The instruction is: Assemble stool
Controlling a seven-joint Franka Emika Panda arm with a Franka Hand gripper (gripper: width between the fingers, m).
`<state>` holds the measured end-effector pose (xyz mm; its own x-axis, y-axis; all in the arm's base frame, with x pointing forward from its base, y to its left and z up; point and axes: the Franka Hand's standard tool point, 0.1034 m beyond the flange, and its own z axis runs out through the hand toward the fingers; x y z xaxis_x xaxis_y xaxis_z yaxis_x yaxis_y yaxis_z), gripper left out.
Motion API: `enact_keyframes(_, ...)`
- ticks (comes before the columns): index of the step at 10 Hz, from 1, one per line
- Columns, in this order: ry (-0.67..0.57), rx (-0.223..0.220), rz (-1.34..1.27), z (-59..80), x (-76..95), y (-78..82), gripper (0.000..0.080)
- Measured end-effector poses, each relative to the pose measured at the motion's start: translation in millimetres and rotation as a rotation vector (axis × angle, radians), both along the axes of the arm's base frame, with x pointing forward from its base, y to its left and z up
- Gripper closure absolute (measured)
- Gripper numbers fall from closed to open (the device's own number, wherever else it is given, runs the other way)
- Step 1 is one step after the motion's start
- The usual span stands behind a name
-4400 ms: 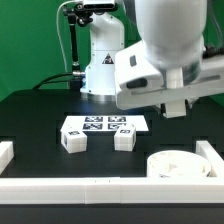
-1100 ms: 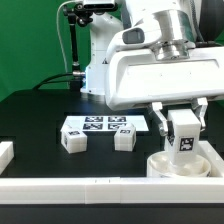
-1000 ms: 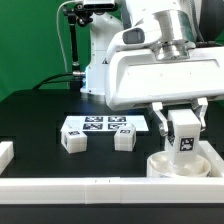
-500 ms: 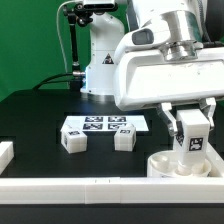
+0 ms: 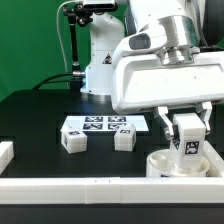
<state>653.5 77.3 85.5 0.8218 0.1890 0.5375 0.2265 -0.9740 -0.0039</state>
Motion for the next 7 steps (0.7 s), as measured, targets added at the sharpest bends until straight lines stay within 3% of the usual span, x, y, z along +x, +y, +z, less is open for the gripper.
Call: enact_keyframes(7, -0.061, -0.008, -0.022, -3.0, -3.1, -7.1, 0.0462)
